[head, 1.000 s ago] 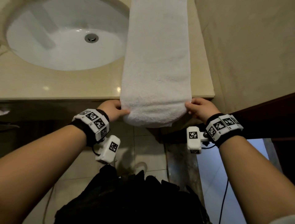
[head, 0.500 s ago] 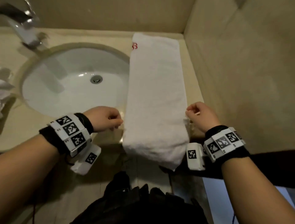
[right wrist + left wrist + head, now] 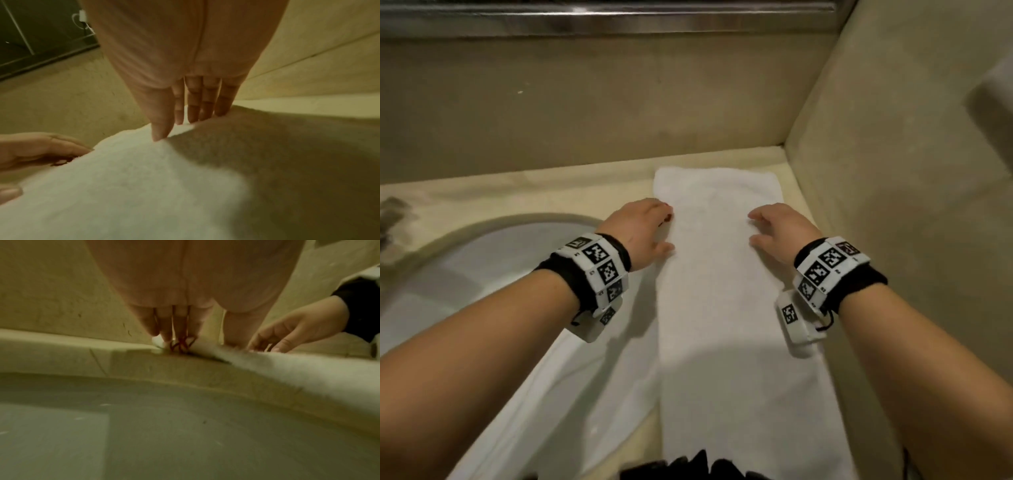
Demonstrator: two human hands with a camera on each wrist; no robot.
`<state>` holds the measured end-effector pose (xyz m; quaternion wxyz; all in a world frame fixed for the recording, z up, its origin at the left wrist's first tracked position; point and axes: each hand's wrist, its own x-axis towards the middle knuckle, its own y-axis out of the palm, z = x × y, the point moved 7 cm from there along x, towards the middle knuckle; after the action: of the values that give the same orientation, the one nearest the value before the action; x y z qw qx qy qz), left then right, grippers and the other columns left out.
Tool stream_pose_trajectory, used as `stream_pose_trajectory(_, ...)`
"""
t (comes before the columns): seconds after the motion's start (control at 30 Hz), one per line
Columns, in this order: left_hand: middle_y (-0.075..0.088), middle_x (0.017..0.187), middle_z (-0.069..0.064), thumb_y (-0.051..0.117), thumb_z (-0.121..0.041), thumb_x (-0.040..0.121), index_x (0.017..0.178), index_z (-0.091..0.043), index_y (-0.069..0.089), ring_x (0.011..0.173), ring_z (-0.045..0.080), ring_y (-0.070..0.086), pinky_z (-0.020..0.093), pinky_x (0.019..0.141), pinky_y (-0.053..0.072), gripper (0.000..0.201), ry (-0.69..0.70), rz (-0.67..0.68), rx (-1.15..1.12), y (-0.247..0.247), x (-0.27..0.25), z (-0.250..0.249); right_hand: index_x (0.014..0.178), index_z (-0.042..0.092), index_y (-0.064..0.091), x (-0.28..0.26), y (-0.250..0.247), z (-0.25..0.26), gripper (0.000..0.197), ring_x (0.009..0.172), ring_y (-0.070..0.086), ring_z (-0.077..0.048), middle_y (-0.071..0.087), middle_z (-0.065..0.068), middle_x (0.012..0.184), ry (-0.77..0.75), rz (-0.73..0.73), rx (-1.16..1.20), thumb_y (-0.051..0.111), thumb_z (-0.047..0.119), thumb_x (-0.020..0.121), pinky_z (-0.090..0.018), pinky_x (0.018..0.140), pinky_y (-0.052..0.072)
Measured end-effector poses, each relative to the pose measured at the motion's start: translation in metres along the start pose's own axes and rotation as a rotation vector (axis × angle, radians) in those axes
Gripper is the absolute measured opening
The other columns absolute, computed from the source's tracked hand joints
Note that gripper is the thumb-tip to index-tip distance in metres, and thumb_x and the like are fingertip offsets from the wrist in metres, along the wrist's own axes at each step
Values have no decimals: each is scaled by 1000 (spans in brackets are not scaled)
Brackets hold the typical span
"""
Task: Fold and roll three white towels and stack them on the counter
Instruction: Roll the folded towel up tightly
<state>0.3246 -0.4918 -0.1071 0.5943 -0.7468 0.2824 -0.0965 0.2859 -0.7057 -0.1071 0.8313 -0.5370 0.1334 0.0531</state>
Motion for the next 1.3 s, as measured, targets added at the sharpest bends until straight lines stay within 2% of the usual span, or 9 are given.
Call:
stream_pose_trajectory(0.27, 48, 131, 9, 62, -50, 75, 128, -11, 48, 121, 28, 44, 38, 101, 37, 67, 110, -51, 5, 14, 31, 14, 126, 21, 47, 33, 5, -20, 62, 122, 38, -23, 45, -3, 128, -35, 70, -113, 72, 41, 72, -31, 101, 31)
stream_pose_trajectory(0.43, 56, 116, 10, 62, -29, 77, 122, -10, 52, 106, 29, 49, 37, 89, 39, 49, 188, -42, 11, 20, 10, 5, 102, 20, 57, 25, 8, -13, 27, 93, 50, -21, 51, 5, 88, -111, 126, -136, 65, 35, 80, -27, 77, 36)
stream_pose_trajectory(0.6, 61, 112, 7, 55, -23, 86, 118, -13, 55, 104, 26, 53, 31, 88, 36, 34, 127, -67, -254, 14, -9, 8, 105, 12, 60, 8, -5, -15, 29, 95, 46, -19, 49, 3, 94, -146, 46, -67, 52, 35, 89, -30, 84, 36)
stream_pose_trajectory(0.7, 62, 103, 3, 51, -23, 90, 111, -12, 57, 96, 22, 56, 32, 82, 41, 24, 37, -90, -503, 6, -16, 11, 91, 22, 53, -1, -20, -20, 19, 81, 53, -22, 53, 4, 83, -105, -19, 57, 53, 40, 86, -32, 69, 39)
stream_pose_trajectory(0.87, 56, 93, 3, 46, -26, 93, 117, -13, 47, 86, 25, 54, 38, 78, 45, 27, -94, -45, -641, 10, -25, 11, 103, 26, 43, -19, -4, -26, 41, 76, 54, -18, 58, 3, 93, -53, 214, 22, 71, 34, 74, -27, 57, 37)
stream_pose_trajectory(1.03, 56, 118, 9, 65, -17, 83, 119, -8, 53, 107, 25, 52, 27, 86, 37, 40, 0, 10, -462, 19, -29, 0, 74, 33, 50, -25, -24, -33, 19, 70, 54, -13, 59, 10, 75, 6, -72, 343, 68, 25, 76, -25, 56, 38)
stream_pose_trajectory(1.17, 58, 108, 15, 55, -10, 87, 109, -4, 56, 98, 27, 52, 26, 77, 32, 22, -65, -71, -505, 14, -28, 3, 92, 42, 46, -35, -9, -51, 36, 74, 57, -6, 58, 14, 89, 140, -8, 507, 74, 29, 72, -24, 61, 46)
stream_pose_trajectory(1.23, 60, 102, 14, 52, -12, 90, 111, -8, 53, 90, 25, 53, 28, 73, 34, 22, -78, -77, -536, 14, -32, 0, 111, 38, 45, -38, 4, -59, 51, 80, 53, -3, 55, 18, 94, 192, 49, 456, 75, 28, 71, -24, 68, 42)
stream_pose_trajectory(1.3, 61, 93, 12, 48, -17, 92, 114, -11, 49, 80, 25, 53, 29, 66, 35, 23, -106, -56, -529, 15, -35, 0, 112, 30, 48, -35, 6, -60, 45, 82, 54, -7, 58, 9, 98, 202, -1, 477, 73, 23, 75, -25, 69, 41)
